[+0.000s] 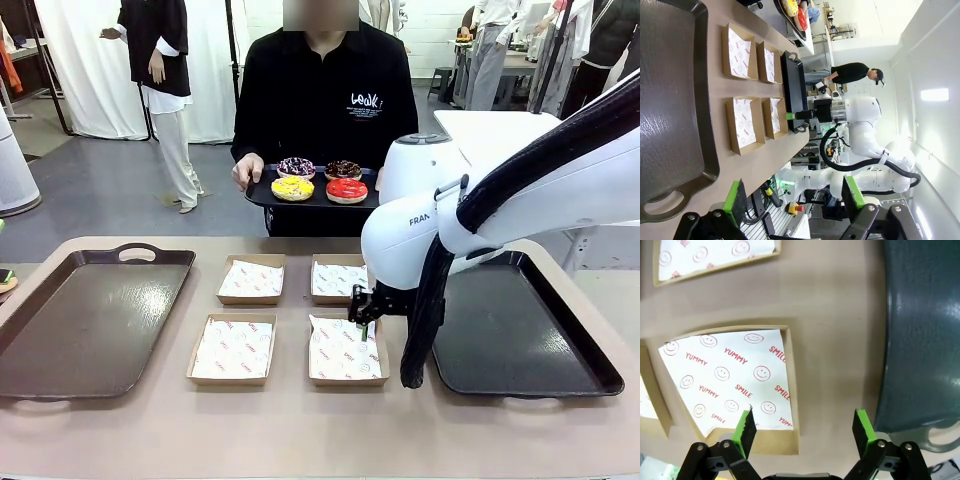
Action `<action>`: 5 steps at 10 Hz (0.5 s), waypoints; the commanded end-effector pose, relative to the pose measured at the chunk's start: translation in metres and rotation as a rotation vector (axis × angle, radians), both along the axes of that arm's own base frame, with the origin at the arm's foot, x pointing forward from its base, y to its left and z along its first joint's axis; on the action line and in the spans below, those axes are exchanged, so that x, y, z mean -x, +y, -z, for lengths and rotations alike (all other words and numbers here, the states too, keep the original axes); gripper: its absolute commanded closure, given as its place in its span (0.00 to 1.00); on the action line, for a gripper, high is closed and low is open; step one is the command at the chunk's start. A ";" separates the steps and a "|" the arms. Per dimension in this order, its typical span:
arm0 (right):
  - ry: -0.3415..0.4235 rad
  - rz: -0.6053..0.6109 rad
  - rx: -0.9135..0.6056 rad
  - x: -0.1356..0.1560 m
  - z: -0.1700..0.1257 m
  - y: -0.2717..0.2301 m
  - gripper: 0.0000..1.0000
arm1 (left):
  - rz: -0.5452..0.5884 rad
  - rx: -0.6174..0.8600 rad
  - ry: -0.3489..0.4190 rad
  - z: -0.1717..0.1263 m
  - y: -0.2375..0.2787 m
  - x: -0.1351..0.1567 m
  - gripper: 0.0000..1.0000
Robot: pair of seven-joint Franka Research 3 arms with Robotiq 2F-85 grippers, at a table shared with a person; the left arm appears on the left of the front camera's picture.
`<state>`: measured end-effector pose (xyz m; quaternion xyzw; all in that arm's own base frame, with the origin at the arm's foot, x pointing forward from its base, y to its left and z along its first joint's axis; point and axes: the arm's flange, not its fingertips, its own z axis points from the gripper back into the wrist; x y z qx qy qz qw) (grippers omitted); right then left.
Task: Individually package the donuts and arrange them on the tray.
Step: Pick up one Paper togo box.
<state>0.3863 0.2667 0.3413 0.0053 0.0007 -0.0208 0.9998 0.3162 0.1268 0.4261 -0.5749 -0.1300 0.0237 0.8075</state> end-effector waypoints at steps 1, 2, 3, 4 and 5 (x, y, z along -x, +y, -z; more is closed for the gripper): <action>-0.016 -0.060 -0.017 -0.003 0.010 0.001 0.00 | -0.016 0.007 -0.006 -0.001 0.000 -0.001 0.00; -0.022 -0.084 -0.022 -0.002 0.013 0.001 0.00 | -0.016 0.007 -0.006 -0.001 0.000 -0.001 0.00; -0.037 -0.106 -0.026 -0.001 0.014 0.000 0.37 | -0.016 0.007 -0.006 -0.001 0.000 -0.001 0.00; -0.034 -0.100 -0.025 -0.001 0.014 -0.001 0.58 | -0.016 0.007 -0.006 -0.001 0.000 -0.001 0.00; -0.032 -0.099 -0.029 -0.001 0.014 -0.001 0.95 | -0.016 0.007 -0.006 -0.001 0.000 -0.001 0.00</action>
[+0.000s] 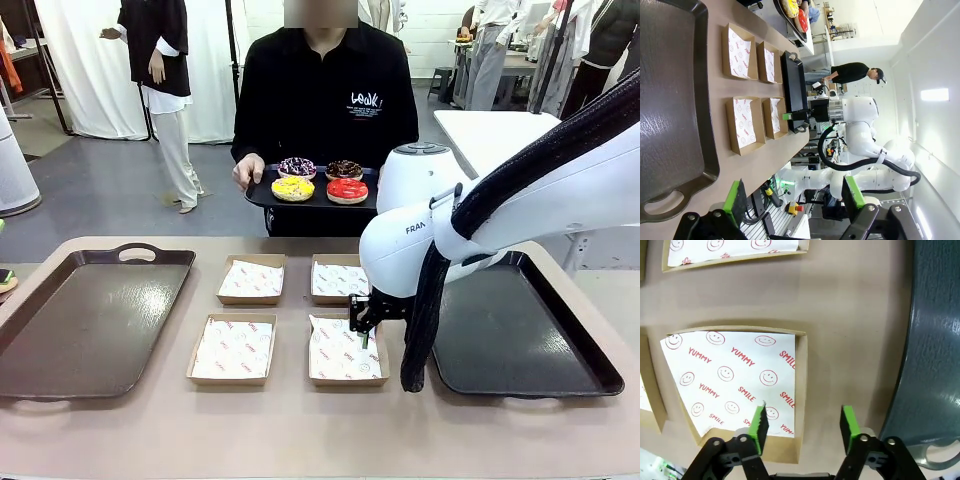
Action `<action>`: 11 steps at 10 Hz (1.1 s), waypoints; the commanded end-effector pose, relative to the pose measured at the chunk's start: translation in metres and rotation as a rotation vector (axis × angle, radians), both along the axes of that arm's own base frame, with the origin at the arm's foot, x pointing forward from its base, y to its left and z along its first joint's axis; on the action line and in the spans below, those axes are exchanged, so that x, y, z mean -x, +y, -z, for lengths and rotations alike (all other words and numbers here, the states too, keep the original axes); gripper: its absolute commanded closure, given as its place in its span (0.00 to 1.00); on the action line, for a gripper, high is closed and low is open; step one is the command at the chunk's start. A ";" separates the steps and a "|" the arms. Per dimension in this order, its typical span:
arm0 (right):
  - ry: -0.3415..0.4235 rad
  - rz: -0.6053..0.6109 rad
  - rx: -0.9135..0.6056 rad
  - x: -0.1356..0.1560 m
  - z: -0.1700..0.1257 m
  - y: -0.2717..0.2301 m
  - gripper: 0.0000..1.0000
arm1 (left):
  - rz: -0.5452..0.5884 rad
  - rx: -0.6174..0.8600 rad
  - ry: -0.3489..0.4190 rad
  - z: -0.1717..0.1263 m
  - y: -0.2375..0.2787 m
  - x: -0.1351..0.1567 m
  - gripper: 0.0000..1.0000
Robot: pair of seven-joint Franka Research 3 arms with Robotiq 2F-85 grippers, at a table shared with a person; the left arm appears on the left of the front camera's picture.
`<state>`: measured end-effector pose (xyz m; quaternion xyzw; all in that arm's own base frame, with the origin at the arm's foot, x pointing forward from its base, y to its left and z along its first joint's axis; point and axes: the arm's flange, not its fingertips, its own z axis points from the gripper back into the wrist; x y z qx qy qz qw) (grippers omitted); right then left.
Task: Individually package the donuts and arrange them on the tray.
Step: Pick up one Paper togo box.
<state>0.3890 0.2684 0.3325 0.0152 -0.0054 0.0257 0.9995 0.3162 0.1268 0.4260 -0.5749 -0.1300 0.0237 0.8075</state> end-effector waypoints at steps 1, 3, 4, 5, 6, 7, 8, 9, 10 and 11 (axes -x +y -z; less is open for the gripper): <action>-0.016 -0.006 -0.006 0.002 0.007 -0.004 1.00 | -0.015 0.007 -0.006 -0.001 0.000 -0.001 0.00; -0.010 -0.001 -0.015 -0.001 0.012 -0.007 1.00 | -0.015 0.007 -0.006 -0.001 0.000 -0.001 0.00; -0.003 -0.001 -0.017 -0.002 0.015 -0.007 0.95 | -0.015 0.007 -0.006 -0.001 0.000 -0.001 0.00; 0.004 -0.003 -0.025 -0.002 0.015 -0.007 1.00 | -0.015 0.007 -0.006 -0.001 0.000 -0.001 0.00; 0.005 -0.004 -0.032 -0.002 0.013 -0.007 1.00 | -0.015 0.007 -0.006 -0.001 0.000 -0.001 0.00; 0.002 -0.003 -0.041 -0.001 0.011 -0.007 1.00 | -0.015 0.007 -0.006 -0.001 0.000 -0.001 0.00; -0.002 -0.001 -0.048 -0.001 0.008 -0.008 1.00 | -0.015 0.007 -0.006 -0.001 0.000 -0.001 0.00; -0.005 -0.001 -0.053 0.000 0.006 -0.009 1.00 | -0.015 0.007 -0.006 -0.001 0.000 -0.001 0.00; -0.008 -0.002 -0.058 0.000 0.004 -0.009 1.00 | -0.015 0.007 -0.006 -0.001 0.000 -0.001 0.00; -0.007 0.008 -0.066 0.001 0.001 -0.010 1.00 | -0.015 0.007 -0.006 -0.001 0.000 -0.001 0.00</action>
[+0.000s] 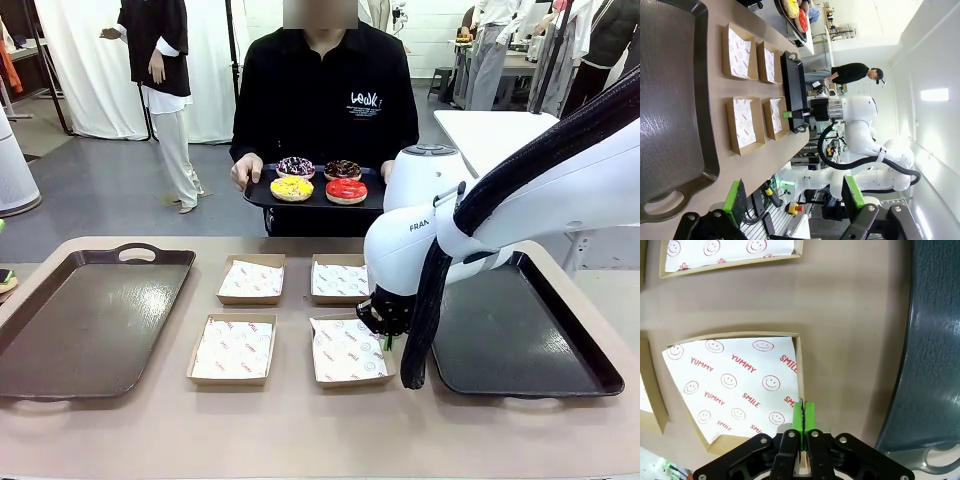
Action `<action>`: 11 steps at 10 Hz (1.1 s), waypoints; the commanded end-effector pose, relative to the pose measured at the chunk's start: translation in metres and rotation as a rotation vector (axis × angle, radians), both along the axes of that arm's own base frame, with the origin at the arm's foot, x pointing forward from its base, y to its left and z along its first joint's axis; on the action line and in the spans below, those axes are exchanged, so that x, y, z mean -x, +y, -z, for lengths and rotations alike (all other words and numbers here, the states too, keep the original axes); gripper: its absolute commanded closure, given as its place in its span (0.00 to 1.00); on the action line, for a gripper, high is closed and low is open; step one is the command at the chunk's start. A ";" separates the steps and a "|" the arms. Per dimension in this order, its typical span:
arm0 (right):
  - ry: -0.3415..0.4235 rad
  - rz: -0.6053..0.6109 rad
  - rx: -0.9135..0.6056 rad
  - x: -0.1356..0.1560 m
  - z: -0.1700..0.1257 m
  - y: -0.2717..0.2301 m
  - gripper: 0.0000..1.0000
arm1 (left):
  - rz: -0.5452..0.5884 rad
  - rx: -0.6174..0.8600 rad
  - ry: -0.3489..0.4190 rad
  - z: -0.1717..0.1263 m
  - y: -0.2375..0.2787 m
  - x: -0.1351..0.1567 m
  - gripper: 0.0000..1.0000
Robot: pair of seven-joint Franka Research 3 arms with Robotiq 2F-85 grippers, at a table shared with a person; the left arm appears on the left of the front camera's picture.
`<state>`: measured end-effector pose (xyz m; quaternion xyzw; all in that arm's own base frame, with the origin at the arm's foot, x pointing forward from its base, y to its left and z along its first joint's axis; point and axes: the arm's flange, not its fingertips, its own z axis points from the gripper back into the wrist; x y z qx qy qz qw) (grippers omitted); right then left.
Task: Individually package the donuts and arrange them on the tray.
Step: Pick up one Paper togo box.
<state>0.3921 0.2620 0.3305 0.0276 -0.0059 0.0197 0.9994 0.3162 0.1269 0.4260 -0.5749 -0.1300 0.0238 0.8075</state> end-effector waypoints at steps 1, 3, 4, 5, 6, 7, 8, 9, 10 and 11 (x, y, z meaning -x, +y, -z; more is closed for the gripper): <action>0.016 0.017 -0.051 0.006 -0.007 -0.002 1.00 | -0.015 0.007 -0.006 -0.001 0.000 -0.001 0.00; 0.038 -0.007 -0.022 0.020 -0.045 0.002 1.00 | -0.015 0.007 -0.006 -0.001 0.000 -0.001 0.00; 0.020 -0.032 0.002 0.023 -0.072 0.003 1.00 | -0.015 0.007 -0.006 -0.001 0.000 -0.001 0.00; 0.024 -0.045 0.021 0.021 -0.100 0.005 1.00 | -0.015 0.007 -0.006 -0.001 0.000 -0.001 0.00; 0.020 -0.027 0.027 0.011 -0.123 0.006 1.00 | -0.015 0.007 -0.006 -0.001 0.000 -0.001 0.00; 0.017 -0.018 0.024 -0.004 -0.142 0.008 1.00 | -0.015 0.007 -0.006 -0.001 0.000 -0.001 0.00; 0.000 0.002 0.014 -0.023 -0.158 0.012 1.00 | -0.015 0.007 -0.006 -0.001 0.000 -0.001 0.00; -0.026 0.047 0.005 -0.047 -0.175 0.016 1.00 | -0.015 0.007 -0.006 -0.001 0.000 -0.001 0.00; -0.043 0.085 0.009 -0.068 -0.187 0.017 1.00 | -0.015 0.007 -0.006 -0.001 0.000 -0.001 0.00; -0.052 0.110 0.028 -0.090 -0.193 0.018 1.00 | -0.015 0.007 -0.006 -0.001 0.000 -0.001 0.00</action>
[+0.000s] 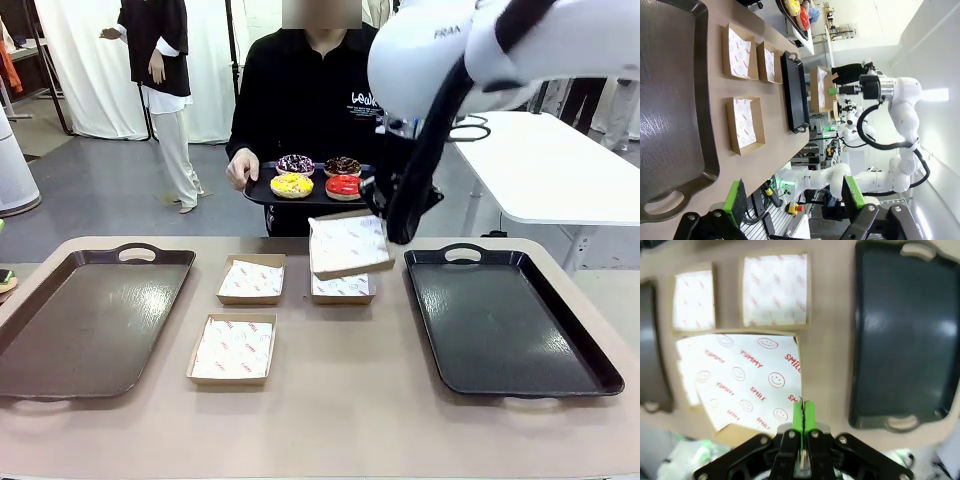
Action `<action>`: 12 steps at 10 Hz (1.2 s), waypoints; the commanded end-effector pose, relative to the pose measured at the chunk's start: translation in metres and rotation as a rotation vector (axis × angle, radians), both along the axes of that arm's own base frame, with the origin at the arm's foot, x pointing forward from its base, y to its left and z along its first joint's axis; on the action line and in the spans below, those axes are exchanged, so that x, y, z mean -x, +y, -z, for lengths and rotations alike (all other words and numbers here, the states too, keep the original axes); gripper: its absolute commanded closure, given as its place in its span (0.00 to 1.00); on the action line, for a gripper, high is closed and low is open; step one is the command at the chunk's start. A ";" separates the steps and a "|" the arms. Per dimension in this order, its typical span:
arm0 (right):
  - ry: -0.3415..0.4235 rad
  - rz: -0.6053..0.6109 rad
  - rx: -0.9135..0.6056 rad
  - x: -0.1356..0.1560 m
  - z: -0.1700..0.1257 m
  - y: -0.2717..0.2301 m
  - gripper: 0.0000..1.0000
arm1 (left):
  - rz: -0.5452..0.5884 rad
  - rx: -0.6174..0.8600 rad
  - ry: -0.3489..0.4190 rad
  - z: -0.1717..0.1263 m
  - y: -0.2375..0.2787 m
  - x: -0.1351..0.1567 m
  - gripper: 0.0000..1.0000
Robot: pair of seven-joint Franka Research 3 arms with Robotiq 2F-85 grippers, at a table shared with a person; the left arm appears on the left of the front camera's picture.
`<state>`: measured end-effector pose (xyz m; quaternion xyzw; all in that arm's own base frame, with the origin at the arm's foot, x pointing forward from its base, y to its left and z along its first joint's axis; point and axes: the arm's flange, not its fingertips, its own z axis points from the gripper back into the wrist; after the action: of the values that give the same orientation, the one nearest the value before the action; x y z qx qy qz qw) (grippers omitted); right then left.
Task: Individually package the donuts and arrange them on the tray.
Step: Pick up one Paper togo box, then place the picked Paper togo box on the Handle tray while simultaneously picking up another Paper togo box from the table with the other hand.
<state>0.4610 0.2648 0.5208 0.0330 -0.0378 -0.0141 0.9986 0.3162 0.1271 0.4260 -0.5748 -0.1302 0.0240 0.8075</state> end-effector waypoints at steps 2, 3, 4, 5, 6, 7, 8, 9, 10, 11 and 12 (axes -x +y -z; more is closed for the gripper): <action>0.000 0.029 0.077 -0.063 -0.012 0.016 1.00 | -0.015 0.007 -0.006 -0.001 0.000 -0.001 0.00; -0.015 0.043 0.072 -0.077 -0.017 0.015 1.00 | -0.015 0.007 -0.006 -0.001 0.000 -0.001 0.00; -0.006 0.034 0.071 -0.083 -0.019 0.014 1.00 | -0.015 0.007 -0.006 -0.001 0.000 -0.001 0.00; -0.002 0.014 0.080 -0.084 -0.020 0.013 1.00 | -0.015 0.007 -0.006 -0.001 0.000 -0.001 0.00; -0.020 0.026 0.045 -0.075 -0.009 0.005 1.00 | -0.015 0.007 -0.006 -0.001 0.000 -0.001 0.00; -0.020 0.026 0.045 -0.075 -0.009 0.005 1.00 | -0.015 0.007 -0.006 -0.001 0.000 -0.001 0.00; -0.020 0.026 0.045 -0.075 -0.009 0.005 1.00 | -0.015 0.007 -0.006 -0.001 0.000 -0.001 0.00; -0.020 0.026 0.045 -0.075 -0.009 0.005 1.00 | -0.015 0.007 -0.006 -0.001 0.000 -0.001 0.00; -0.020 0.026 0.045 -0.075 -0.009 0.005 1.00 | -0.015 0.007 -0.006 -0.001 0.000 -0.001 0.00; -0.020 0.026 0.045 -0.075 -0.009 0.005 1.00 | -0.015 0.007 -0.006 -0.001 0.000 -0.001 0.00; -0.020 0.026 0.045 -0.075 -0.009 0.005 1.00 | -0.015 0.007 -0.006 -0.001 0.000 -0.001 0.00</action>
<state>0.5423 0.2733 0.5334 0.0072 -0.0446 -0.0244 0.9987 0.3161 0.1271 0.4260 -0.5748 -0.1302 0.0241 0.8075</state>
